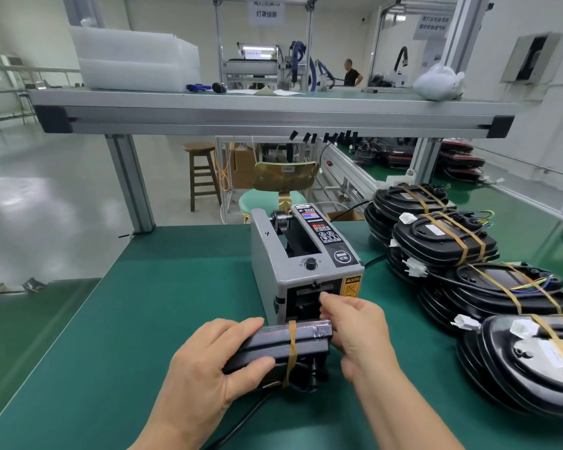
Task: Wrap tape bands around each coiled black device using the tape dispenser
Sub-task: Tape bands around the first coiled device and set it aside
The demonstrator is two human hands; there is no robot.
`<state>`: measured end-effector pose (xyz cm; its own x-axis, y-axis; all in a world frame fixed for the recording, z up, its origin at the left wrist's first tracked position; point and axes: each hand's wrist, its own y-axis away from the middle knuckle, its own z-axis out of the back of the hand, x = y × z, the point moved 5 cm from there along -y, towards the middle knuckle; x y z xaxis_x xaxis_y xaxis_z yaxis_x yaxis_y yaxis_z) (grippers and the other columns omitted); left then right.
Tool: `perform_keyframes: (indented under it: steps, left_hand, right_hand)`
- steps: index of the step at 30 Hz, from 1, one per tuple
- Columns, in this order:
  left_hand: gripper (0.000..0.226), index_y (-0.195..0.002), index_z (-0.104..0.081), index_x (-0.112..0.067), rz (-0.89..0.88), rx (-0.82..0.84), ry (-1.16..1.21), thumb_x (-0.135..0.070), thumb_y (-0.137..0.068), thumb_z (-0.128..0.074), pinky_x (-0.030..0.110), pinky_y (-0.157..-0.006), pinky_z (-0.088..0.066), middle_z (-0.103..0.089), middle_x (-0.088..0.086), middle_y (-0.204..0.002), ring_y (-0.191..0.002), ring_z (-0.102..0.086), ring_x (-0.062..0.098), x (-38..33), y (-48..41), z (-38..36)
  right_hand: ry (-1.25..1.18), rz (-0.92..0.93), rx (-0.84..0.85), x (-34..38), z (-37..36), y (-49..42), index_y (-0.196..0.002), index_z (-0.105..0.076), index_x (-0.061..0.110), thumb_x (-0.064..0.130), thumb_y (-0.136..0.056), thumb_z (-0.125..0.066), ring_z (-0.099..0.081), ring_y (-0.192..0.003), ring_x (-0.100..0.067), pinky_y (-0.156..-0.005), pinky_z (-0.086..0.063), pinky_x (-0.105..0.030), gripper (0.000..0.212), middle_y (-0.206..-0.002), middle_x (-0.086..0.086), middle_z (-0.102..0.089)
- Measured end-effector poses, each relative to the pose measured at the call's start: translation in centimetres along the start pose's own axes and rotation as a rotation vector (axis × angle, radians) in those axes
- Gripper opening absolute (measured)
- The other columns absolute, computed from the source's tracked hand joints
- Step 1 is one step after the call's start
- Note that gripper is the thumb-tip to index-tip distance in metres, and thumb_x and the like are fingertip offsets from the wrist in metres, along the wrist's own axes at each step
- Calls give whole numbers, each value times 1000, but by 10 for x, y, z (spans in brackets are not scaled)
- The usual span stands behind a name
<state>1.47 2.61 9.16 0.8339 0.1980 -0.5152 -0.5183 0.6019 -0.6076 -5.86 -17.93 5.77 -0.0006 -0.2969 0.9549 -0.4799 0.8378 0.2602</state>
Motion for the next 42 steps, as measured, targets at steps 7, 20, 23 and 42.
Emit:
perform_keyframes:
  steps: [7,20,23,42]
  left_hand:
    - [48,-112,-74,-18,-1,-8,-12,-52,-81,-61,14,-78,-42,-64,-12,-92,-85,-55,3,0,0,0]
    - [46,-109,-71,-17,40,-15,-79,-53,-83,-59,28,-73,-47,-63,-9,-89,-79,-60,14,-9,7,0]
    - [44,-108,-70,-17,38,-20,-103,-52,-84,-58,28,-72,-48,-62,-11,-90,-79,-58,11,-10,6,0]
    - [46,-134,-57,-41,-86,195,-321,-41,-92,-39,41,-69,-50,-63,-9,-100,-81,-56,21,-32,-13,-7]
  right_hand:
    - [84,41,-61,2,-4,0,-77,-70,13,15,-81,-78,-68,-89,-29,-90,-57,-48,9,-81,-7,-71]
    - [-49,87,-133,9,16,21,-72,-69,11,10,-81,-70,-53,-56,-7,-58,-44,-18,9,-60,7,-62]
    - [-151,111,7,10,25,54,-71,-72,12,10,-83,-73,-58,-68,-6,-79,-49,-25,12,-72,2,-67]
    - [-352,86,-13,7,11,76,-82,-66,2,0,-89,-66,-61,-52,-1,-49,-48,-12,6,-60,5,-66]
